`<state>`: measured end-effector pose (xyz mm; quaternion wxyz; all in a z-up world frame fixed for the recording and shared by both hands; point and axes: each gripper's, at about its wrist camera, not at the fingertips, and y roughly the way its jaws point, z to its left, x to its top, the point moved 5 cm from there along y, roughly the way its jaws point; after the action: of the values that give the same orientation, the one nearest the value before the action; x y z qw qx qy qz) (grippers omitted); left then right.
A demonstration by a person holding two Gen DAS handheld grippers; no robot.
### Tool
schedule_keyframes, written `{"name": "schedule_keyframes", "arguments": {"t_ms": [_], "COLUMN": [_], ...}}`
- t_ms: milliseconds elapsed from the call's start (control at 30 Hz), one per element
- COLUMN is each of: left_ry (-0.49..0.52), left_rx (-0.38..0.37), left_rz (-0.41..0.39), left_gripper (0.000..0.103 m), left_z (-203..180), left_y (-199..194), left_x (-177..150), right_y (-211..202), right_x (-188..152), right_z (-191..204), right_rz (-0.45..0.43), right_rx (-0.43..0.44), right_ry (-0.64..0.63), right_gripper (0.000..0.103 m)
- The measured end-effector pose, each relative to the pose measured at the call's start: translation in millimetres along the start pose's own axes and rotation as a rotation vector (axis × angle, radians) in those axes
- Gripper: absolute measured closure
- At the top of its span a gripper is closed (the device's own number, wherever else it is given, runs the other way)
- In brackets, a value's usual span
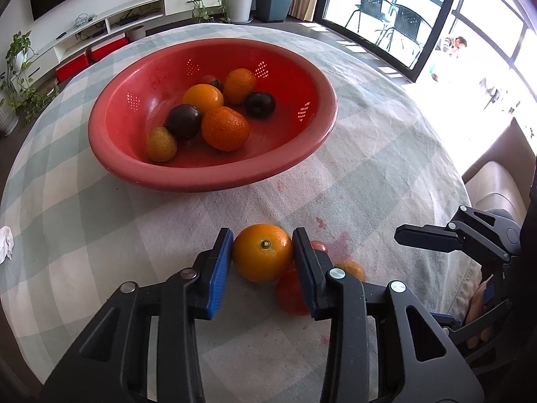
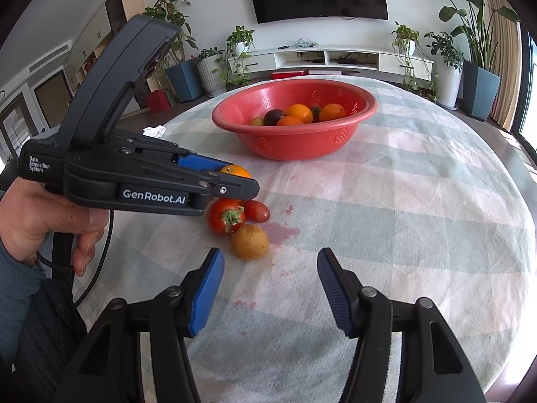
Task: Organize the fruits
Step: 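Grasp an orange with the left tool while the right tool grasps a brown kiwi-like fruit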
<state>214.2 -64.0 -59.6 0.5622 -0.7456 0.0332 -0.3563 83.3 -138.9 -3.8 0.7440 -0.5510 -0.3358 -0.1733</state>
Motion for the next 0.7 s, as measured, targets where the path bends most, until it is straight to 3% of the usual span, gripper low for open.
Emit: {"name": "schedule_keyframes", "arguments": {"t_ms": [500,700], "left_ry": [-0.018,-0.046], "left_rx": [0.006,0.008], "left_rz": [-0.036,-0.056], "left_gripper": [0.069,0.069], "left_z": [7,18], "left_y": [-19,-32], "left_x": [1,-5], "right_y": [-1,11], "right_x": [6,13], "right_z": [1,13], "right_rz": [0.007,0.077], "right_rx": [-0.009,-0.007], "right_ry": [-0.027,-0.130], "right_gripper": [0.043,0.046]}}
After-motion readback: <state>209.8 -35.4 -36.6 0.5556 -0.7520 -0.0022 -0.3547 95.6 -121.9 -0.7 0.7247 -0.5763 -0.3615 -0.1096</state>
